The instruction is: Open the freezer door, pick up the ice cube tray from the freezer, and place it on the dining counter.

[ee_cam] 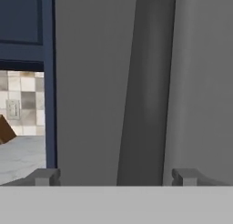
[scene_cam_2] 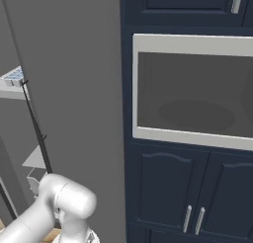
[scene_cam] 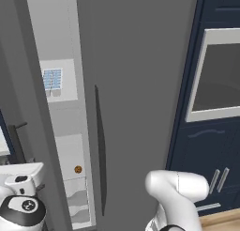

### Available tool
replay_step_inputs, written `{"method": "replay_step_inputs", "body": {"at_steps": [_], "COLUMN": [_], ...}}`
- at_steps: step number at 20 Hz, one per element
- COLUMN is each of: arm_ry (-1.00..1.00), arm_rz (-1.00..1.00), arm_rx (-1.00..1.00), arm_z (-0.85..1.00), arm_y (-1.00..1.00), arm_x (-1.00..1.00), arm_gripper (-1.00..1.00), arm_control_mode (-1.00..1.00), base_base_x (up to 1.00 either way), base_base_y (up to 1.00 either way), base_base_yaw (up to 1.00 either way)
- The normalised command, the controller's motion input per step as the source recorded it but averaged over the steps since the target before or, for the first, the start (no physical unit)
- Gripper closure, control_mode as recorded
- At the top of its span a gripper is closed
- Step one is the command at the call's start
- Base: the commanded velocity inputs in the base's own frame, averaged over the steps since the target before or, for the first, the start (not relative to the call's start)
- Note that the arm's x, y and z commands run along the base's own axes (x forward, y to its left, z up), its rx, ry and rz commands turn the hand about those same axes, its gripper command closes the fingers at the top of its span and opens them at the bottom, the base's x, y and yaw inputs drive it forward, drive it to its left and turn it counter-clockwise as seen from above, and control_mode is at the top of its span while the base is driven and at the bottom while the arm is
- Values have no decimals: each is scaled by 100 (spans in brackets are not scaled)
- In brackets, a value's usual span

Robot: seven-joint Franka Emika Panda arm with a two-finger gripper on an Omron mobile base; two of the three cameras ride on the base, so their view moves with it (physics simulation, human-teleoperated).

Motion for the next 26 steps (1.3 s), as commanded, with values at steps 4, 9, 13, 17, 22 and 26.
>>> {"method": "replay_step_inputs", "body": {"at_steps": [4, 9, 13, 17, 22, 26], "arm_ry": [-2, 0, 0, 0, 0, 0], "arm_rz": [0, 0, 0, 4, 6, 7], "arm_rx": [0, 0, 1, 0, 0, 1], "arm_z": [0, 1, 16, 13, 13, 14], "arm_y": [0, -7, -29, -55, -63, -66], "arm_x": [-41, -29, -15, -28, -22, -13], "arm_gripper": [-100, -100, -100, -100, -100, -100], "arm_control_mode": [-100, -100, -100, -100, -100, -100], "base_base_x": [0, 0, 0, 0, 0, 0], "base_base_y": [0, 0, 0, 0, 0, 0], "base_base_yaw": [0, 0, 0, 0, 0, 0]}}
